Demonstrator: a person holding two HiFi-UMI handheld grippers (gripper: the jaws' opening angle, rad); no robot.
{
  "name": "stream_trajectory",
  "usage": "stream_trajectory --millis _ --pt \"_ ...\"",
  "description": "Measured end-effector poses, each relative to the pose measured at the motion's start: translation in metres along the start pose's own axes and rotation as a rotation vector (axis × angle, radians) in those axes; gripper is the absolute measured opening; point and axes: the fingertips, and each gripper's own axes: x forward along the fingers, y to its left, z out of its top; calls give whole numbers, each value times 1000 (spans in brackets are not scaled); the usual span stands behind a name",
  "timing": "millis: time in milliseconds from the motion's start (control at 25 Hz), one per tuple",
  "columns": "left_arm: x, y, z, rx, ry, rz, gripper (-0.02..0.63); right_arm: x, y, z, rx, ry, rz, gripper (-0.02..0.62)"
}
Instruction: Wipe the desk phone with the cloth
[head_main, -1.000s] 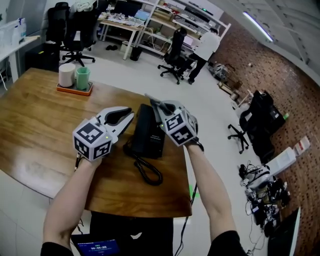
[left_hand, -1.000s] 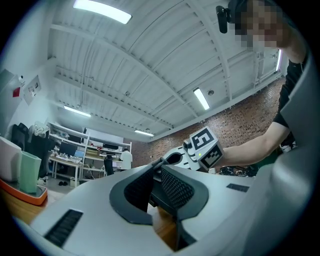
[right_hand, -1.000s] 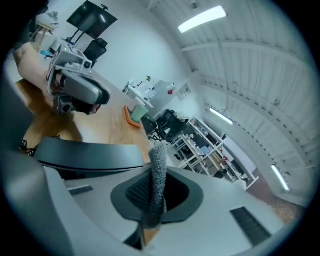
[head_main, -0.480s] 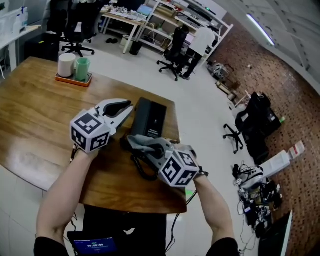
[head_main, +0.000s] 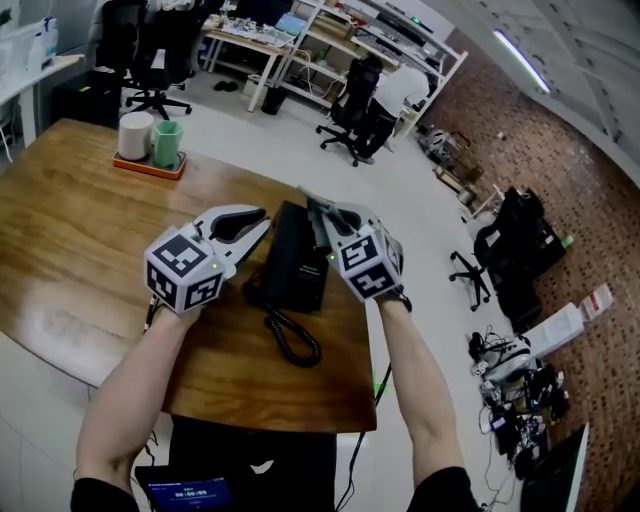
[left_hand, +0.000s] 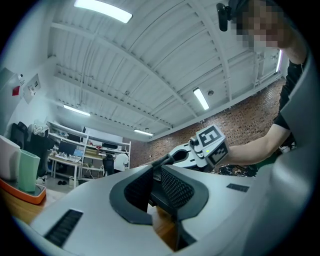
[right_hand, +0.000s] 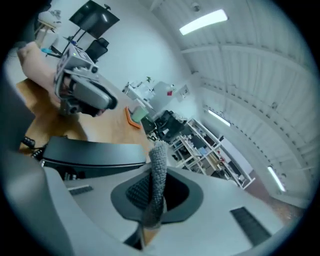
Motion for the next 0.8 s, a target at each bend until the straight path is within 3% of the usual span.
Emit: stream_trajectory --millis 200,640,720,800 --pt "3 -4 2 4 0 -8 34 10 21 -12 -71 68 74 26" --pt "1 0 1 0 5 -1 34 -92 161 -17 -391 53 443 25" --pt "2 0 0 -2 5 -2 34 -103 166 -22 -392 53 508 25" --pt "2 -1 0 0 5 -6 34 -99 145 -16 -328 25 465 26"
